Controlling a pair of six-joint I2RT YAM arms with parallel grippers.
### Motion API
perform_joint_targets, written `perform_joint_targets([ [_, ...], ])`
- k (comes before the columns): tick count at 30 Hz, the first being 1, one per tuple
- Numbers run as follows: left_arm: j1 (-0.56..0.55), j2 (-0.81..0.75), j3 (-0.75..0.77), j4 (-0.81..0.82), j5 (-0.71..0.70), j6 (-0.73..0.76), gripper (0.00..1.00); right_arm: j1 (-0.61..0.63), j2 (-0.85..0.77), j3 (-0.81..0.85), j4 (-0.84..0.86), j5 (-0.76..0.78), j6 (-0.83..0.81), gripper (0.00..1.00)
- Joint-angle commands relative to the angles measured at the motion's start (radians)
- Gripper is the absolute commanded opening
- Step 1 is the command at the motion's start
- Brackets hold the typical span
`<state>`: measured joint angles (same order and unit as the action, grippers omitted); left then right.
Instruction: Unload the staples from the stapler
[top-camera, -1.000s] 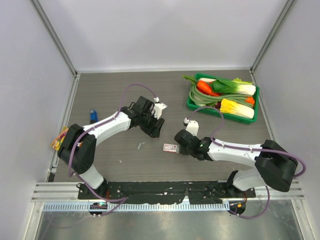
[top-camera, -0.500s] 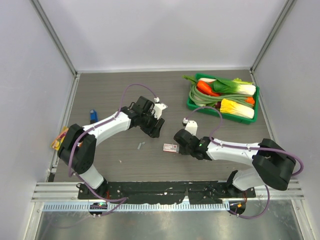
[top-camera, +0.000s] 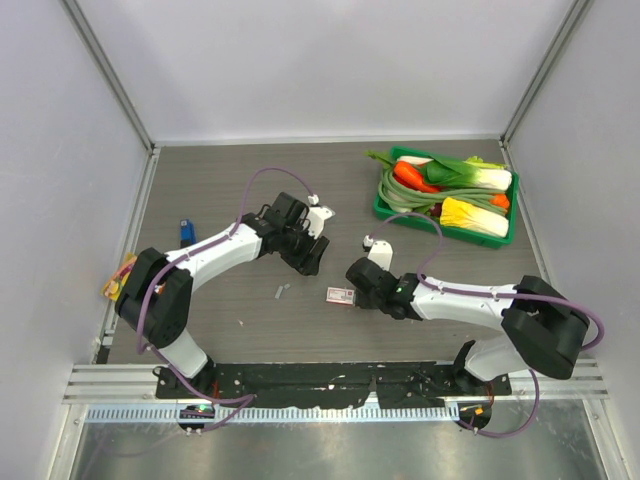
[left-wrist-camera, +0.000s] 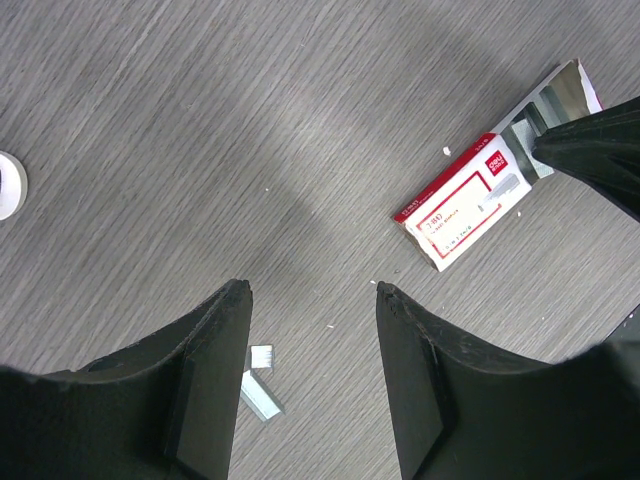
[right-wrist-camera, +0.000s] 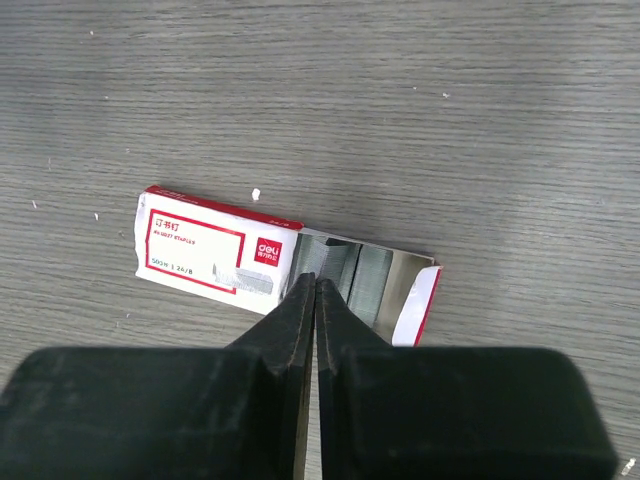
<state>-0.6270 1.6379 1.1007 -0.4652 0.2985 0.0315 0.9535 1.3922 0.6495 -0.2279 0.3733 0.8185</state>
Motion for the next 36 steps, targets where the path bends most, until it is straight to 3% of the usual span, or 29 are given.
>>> perform_joint_targets([
  [1, 0.003, -0.018, 0.010, 0.000, -0.001, 0.010, 0.56, 0.001, 0.010, 0.027, 0.012, 0.003, -0.008, 0.08],
  [23, 0.003, -0.015, 0.010, -0.003, 0.002, 0.013, 0.56, 0.025, 0.048, 0.065, 0.010, 0.006, -0.028, 0.08],
  [36, 0.003, -0.013, 0.013, -0.004, 0.004, 0.013, 0.56, 0.024, -0.035, 0.114, -0.053, 0.073, -0.082, 0.10],
])
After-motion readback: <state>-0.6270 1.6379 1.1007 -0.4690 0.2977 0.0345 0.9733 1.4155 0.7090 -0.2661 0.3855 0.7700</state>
